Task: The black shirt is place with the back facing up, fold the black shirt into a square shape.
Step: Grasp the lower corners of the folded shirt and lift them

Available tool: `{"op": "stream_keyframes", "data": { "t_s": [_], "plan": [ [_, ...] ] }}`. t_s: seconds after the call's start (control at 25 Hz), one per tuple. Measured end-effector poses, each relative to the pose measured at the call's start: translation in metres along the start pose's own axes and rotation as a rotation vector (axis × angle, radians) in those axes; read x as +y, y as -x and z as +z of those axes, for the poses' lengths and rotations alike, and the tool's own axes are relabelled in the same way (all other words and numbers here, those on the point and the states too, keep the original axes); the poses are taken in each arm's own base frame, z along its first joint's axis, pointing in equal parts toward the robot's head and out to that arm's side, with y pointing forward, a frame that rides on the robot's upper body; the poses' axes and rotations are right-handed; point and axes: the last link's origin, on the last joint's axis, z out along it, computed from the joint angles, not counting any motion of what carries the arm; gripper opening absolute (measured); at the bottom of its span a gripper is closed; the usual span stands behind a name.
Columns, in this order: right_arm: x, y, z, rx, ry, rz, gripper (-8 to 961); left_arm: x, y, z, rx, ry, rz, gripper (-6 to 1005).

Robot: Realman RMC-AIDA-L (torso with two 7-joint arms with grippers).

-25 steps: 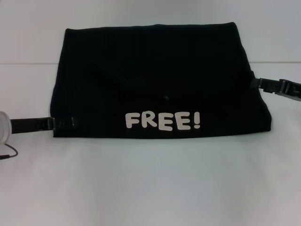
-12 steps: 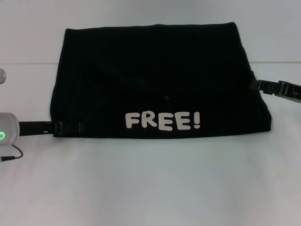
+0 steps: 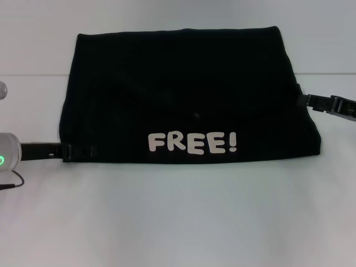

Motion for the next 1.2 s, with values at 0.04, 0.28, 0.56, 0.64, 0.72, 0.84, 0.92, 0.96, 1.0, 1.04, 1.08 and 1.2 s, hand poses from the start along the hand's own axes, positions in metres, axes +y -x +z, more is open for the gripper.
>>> {"op": "stream_keyframes", "data": {
  "t_s": [0.04, 0.28, 0.56, 0.64, 0.72, 0.84, 0.92, 0.96, 1.0, 1.04, 1.08, 1.2],
  "plan": [
    [-0.0004, 0.0002, -0.0001, -0.001, -0.002, 0.000, 704, 0.0006, 0.0005, 0.0001, -0.002, 0.004, 0.004, 885],
    [-0.0009, 0.0009, -0.0005, -0.002, -0.005, 0.001, 704, 0.0070, 0.0021, 0.0028, -0.025, 0.028, 0.054, 877],
    [-0.0008, 0.0016, -0.0007, -0.006, -0.004, 0.002, 703, 0.0065, -0.0028, 0.0057, -0.016, 0.003, 0.095, 824],
    [-0.0009, 0.0016, -0.0007, -0.006, -0.004, 0.002, 703, 0.0048, -0.0029, 0.0059, -0.019, -0.006, 0.107, 809],
    [-0.0009, 0.0017, -0.0007, -0.006, -0.004, 0.002, 703, 0.0041, -0.0020, 0.0064, -0.031, -0.010, 0.117, 794],
    [-0.0009, 0.0016, -0.0007, -0.005, -0.004, 0.002, 703, 0.0039, -0.0011, 0.0067, -0.039, -0.013, 0.122, 772],
    [-0.0009, 0.0016, -0.0007, -0.005, -0.004, 0.003, 703, 0.0037, -0.0010, 0.0066, -0.040, -0.014, 0.123, 692],
    [-0.0009, 0.0016, -0.0007, -0.005, -0.004, 0.003, 703, 0.0035, -0.0011, 0.0063, -0.039, -0.015, 0.123, 620],
    [-0.0009, 0.0017, -0.0008, -0.005, -0.005, 0.003, 703, 0.0028, -0.0012, 0.0058, -0.038, -0.017, 0.124, 548],
    [-0.0010, 0.0017, -0.0009, -0.004, -0.005, 0.002, 703, 0.0021, -0.0010, 0.0053, -0.038, -0.019, 0.126, 500],
    [-0.0011, 0.0018, -0.0011, -0.004, -0.005, 0.002, 703, 0.0012, -0.0008, 0.0050, -0.040, -0.024, 0.129, 452],
    [-0.0020, 0.0023, -0.0018, -0.002, -0.008, 0.000, 703, -0.0010, -0.0001, 0.0046, -0.045, -0.036, 0.135, 308]
  ]
}}
